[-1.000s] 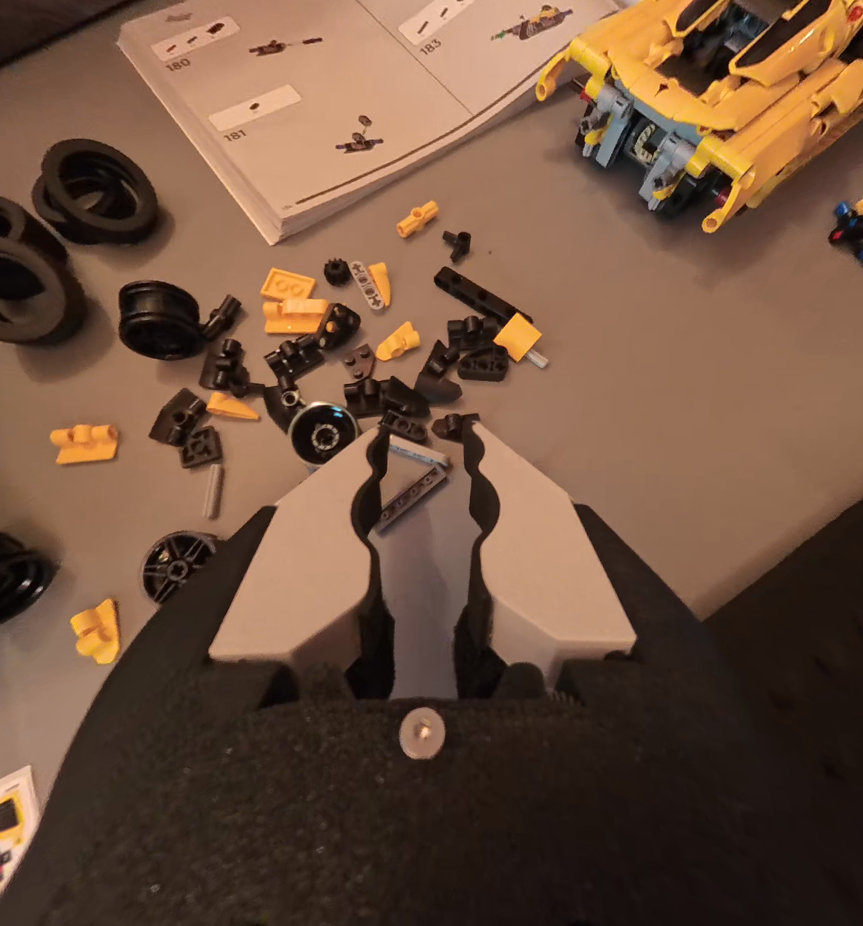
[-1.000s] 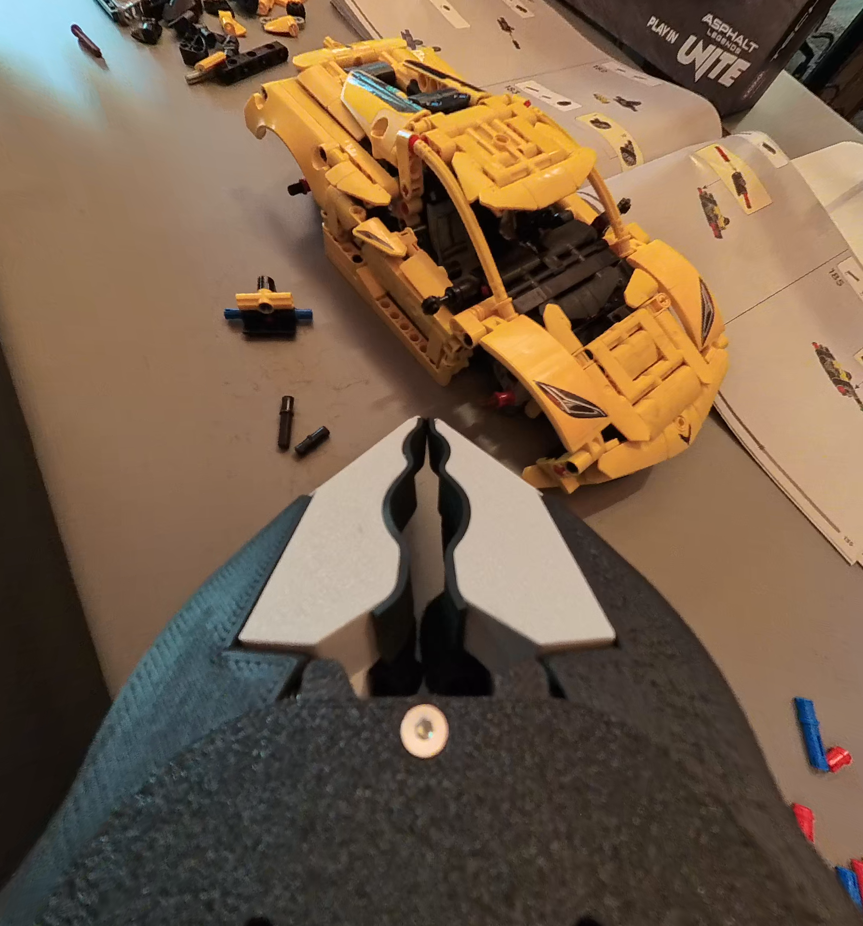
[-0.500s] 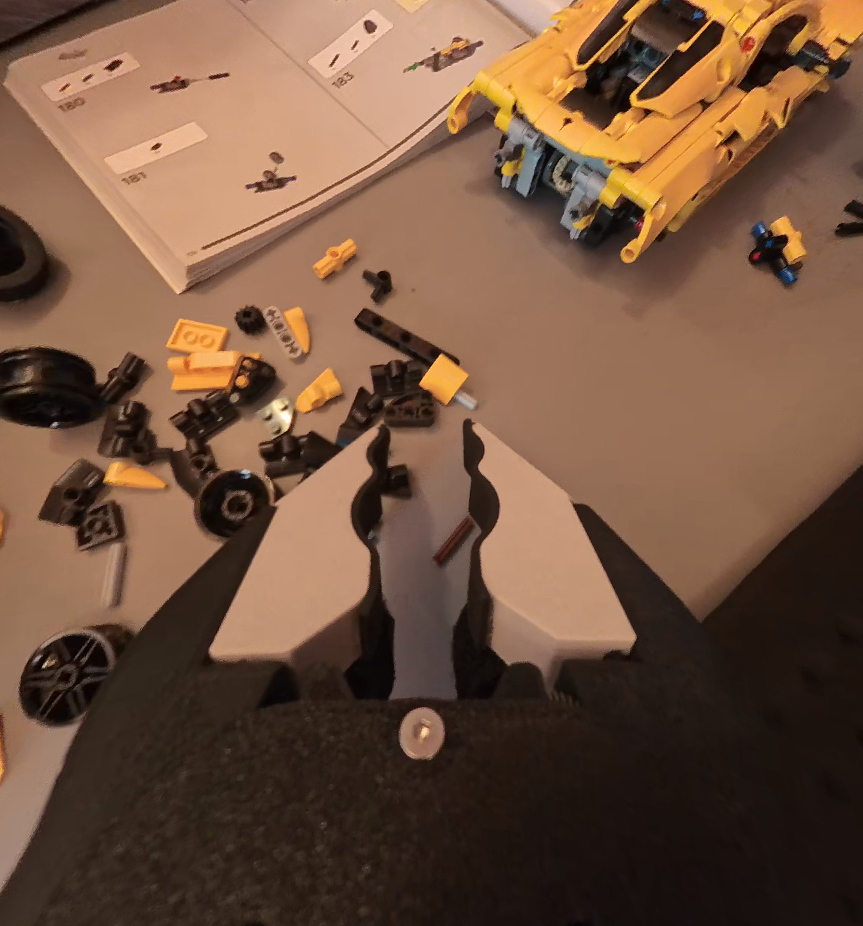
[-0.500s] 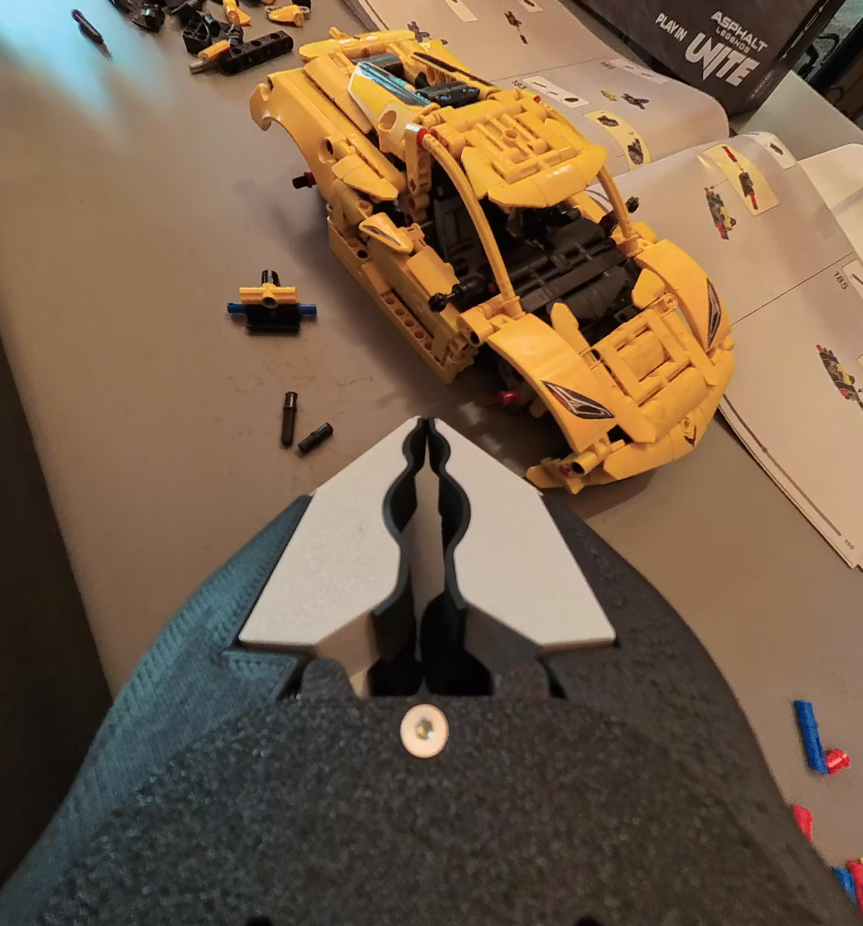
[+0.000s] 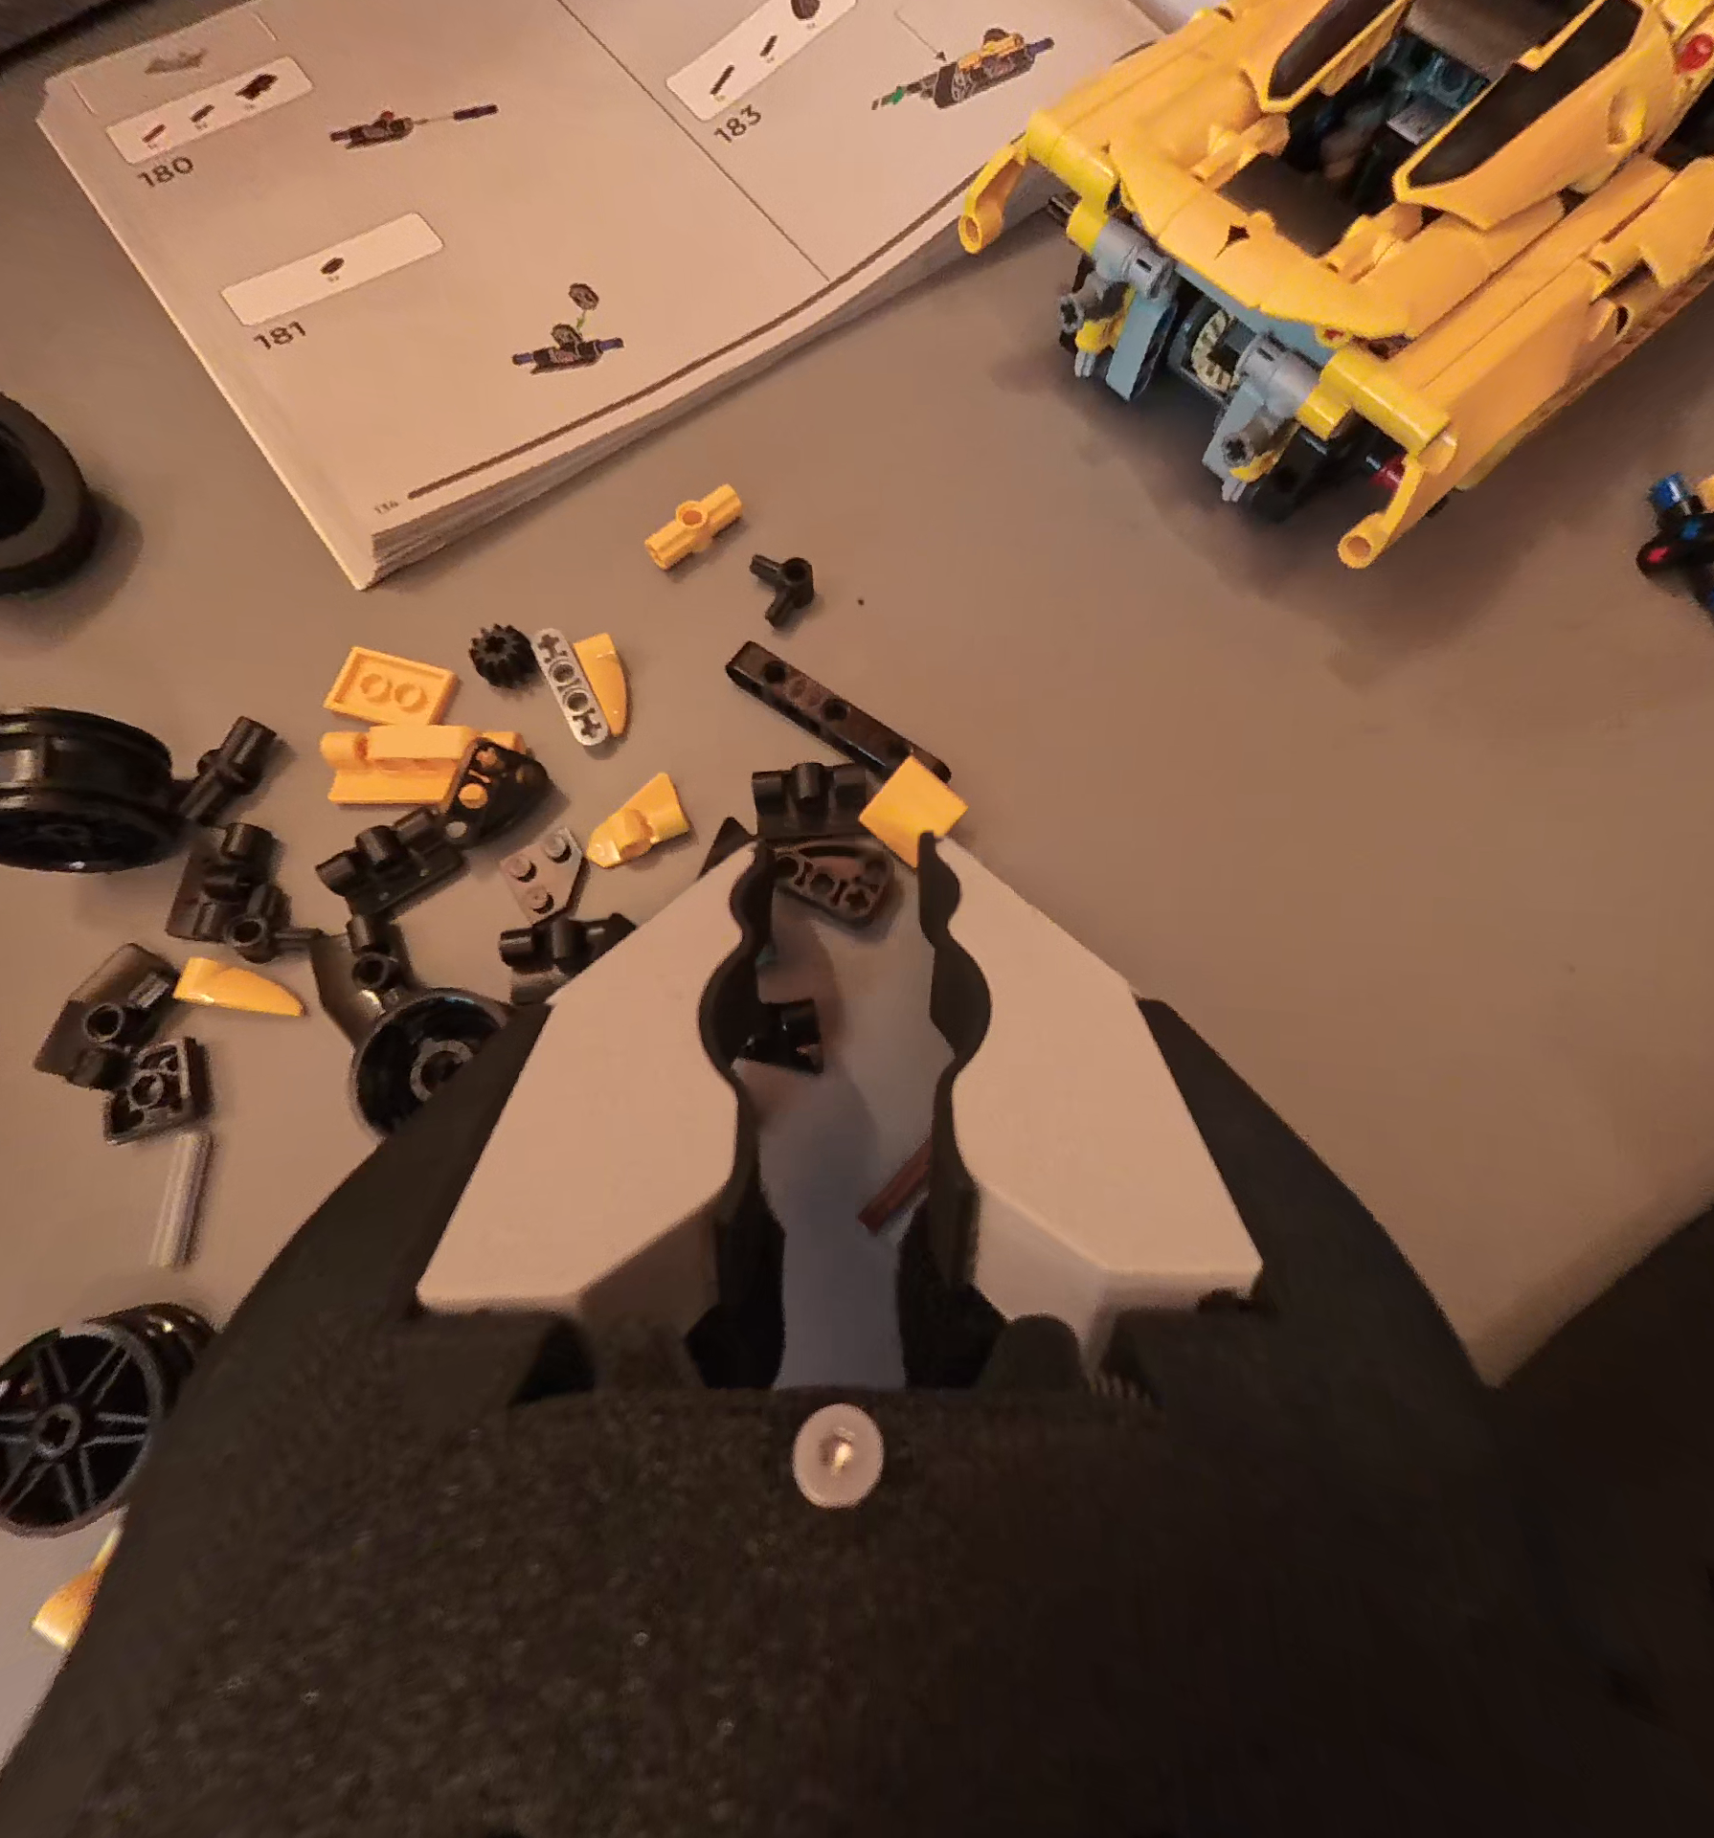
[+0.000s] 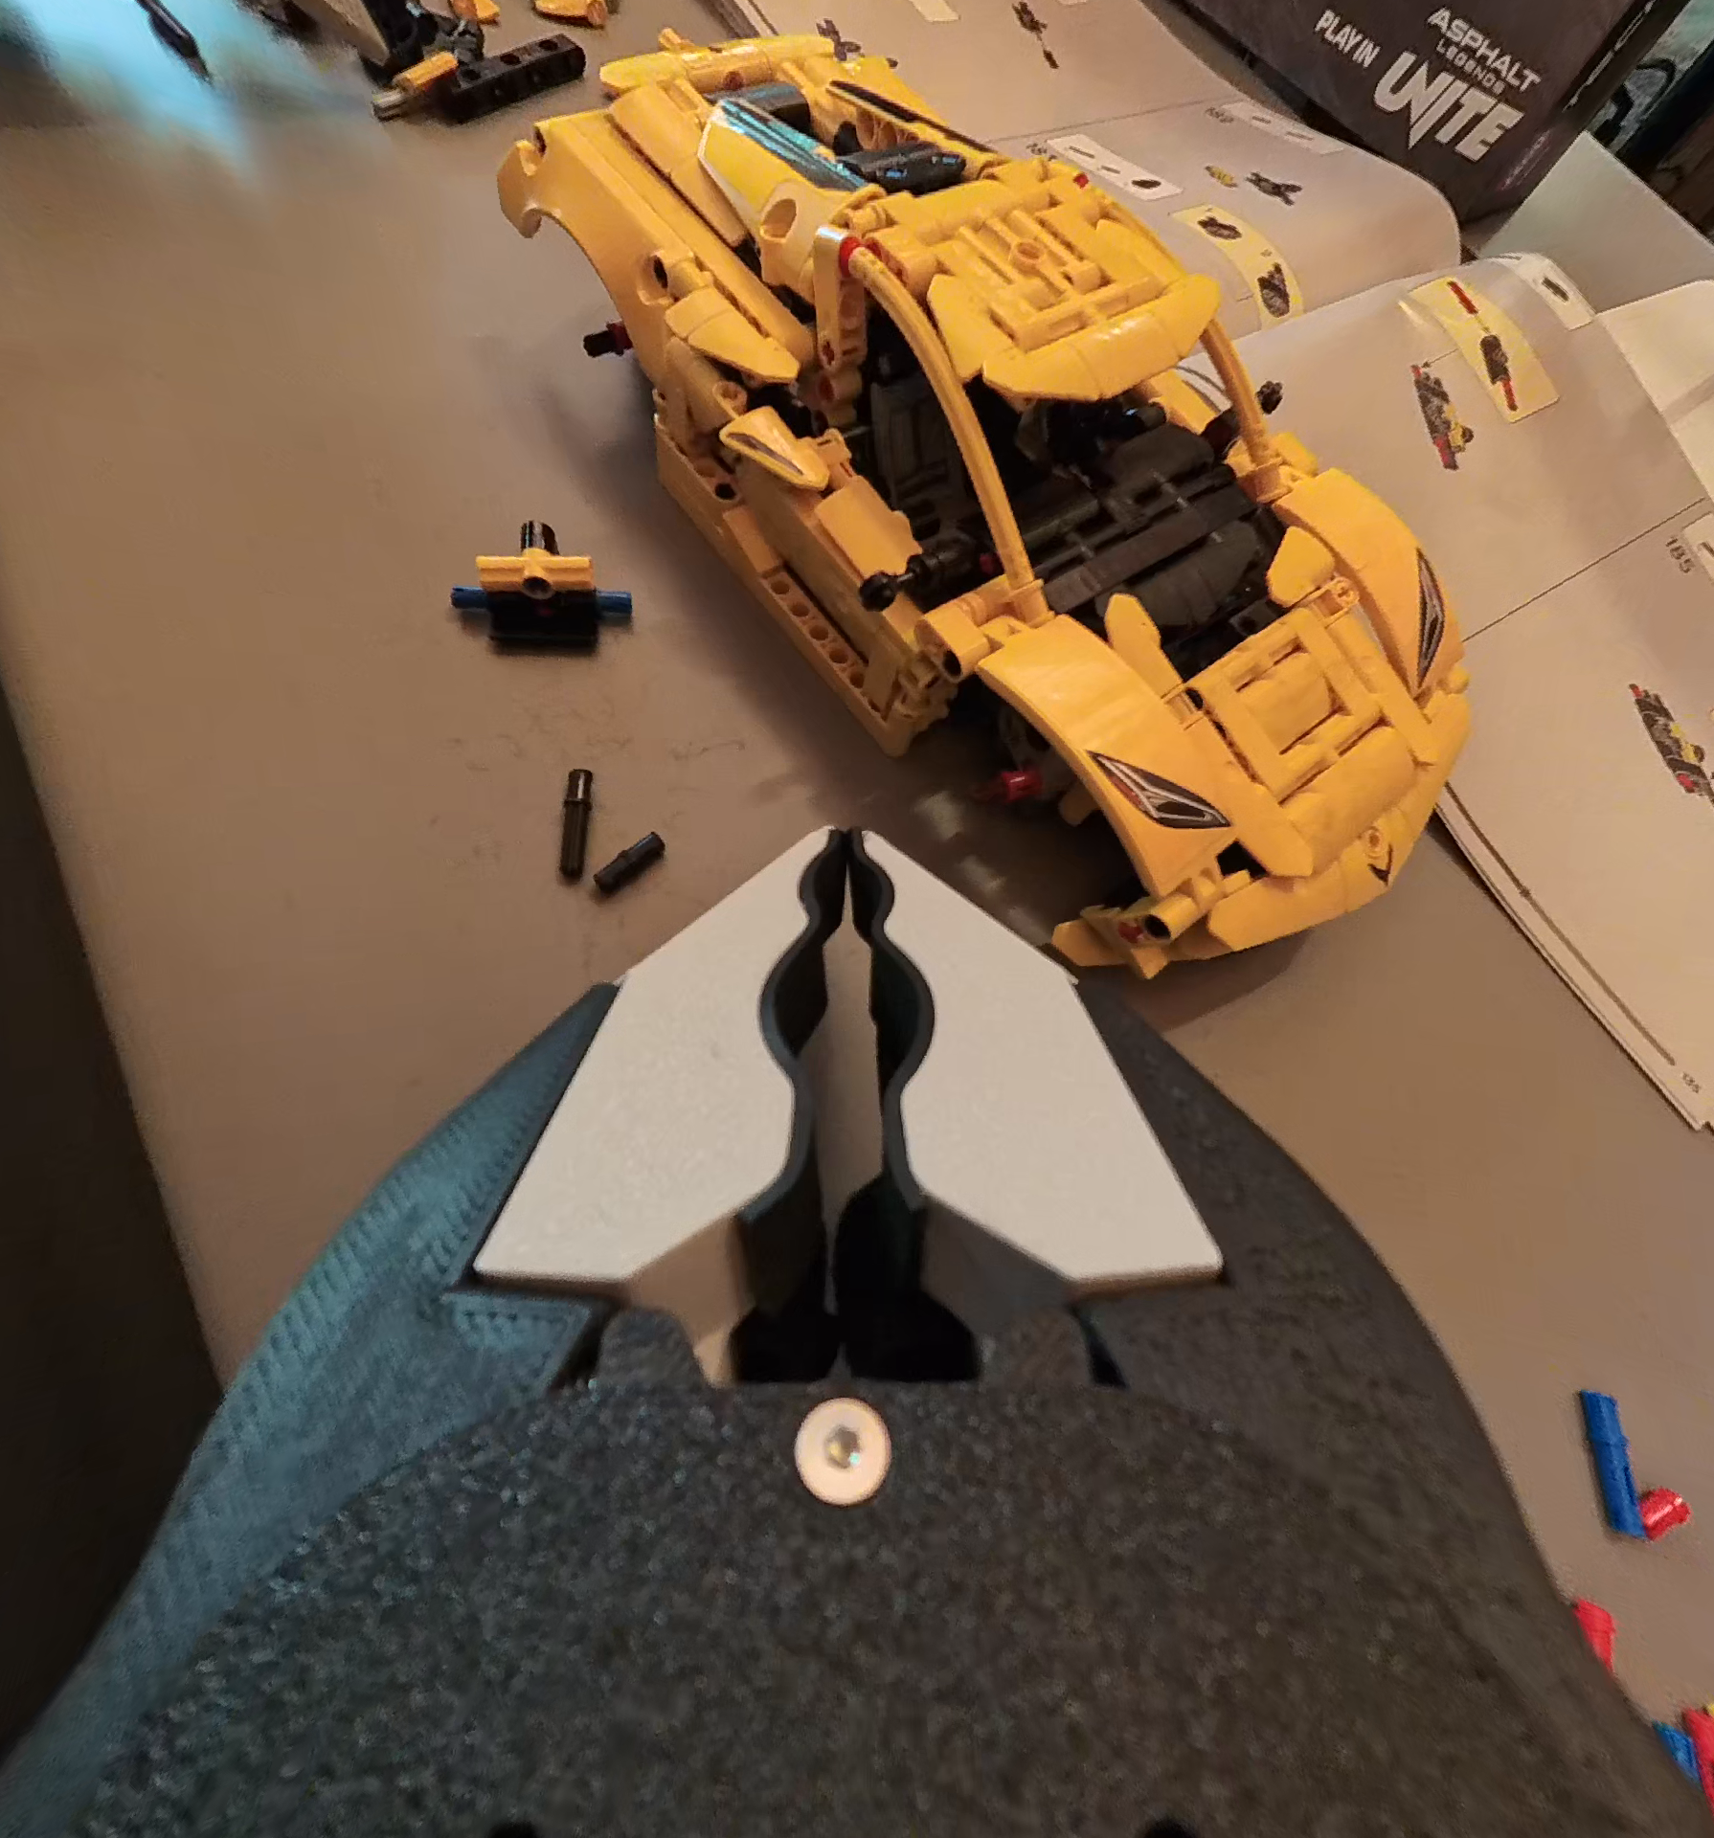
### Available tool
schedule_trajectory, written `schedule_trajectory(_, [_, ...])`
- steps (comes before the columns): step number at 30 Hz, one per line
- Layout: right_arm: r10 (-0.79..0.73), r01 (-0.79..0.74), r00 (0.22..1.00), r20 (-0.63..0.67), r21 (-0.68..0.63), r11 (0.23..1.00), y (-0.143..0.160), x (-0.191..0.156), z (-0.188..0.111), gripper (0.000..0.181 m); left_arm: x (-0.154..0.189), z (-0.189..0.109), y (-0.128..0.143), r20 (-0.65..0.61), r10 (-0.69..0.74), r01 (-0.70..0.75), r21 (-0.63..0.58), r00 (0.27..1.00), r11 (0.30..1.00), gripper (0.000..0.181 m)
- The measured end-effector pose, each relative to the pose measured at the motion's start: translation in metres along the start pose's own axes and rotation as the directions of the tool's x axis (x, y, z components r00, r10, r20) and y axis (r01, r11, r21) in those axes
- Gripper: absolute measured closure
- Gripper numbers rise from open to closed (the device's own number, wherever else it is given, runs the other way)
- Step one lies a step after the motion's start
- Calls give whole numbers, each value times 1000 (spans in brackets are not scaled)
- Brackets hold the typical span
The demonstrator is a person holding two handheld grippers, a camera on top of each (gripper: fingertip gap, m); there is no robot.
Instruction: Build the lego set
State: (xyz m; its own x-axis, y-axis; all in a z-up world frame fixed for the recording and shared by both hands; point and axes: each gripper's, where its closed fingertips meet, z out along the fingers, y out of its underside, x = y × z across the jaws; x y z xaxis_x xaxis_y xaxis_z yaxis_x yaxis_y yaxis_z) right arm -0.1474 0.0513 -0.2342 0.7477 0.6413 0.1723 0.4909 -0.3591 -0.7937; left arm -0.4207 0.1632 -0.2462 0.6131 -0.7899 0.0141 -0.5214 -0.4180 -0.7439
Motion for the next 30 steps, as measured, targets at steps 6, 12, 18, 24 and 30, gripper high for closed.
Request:
schedule_trajectory(6, [-4, 4, 1000, 2, 5, 1000, -1, -1, -1, 181, 1, 1, 1, 28, 62, -61, -18, 998, 998, 167])
schedule_trajectory(12, [-4, 3, 1000, 3, 12, 1000, -2, -1, -2, 181, 0, -2, 3, 35, 86, -85, -28, 996, 996, 178])
schedule_trajectory(18, [1, -1, 1000, 8, 11, 1000, -2, -1, -1, 181, 4, -3, 4, 11, 84, -84, -22, 996, 996, 177])
schedule_trajectory(24, [-6, 6, 1000, 8, 1, 1000, 0, -2, 1, 181, 8, -9, 1, 8, 91, -91, -1, 996, 996, 158])
schedule_trajectory(30, [-7, 7, 1000, 10, 0, 1000, 0, -2, 1, 181, -3, -10, 7, 44, 76, -75, -22, 996, 997, 153])
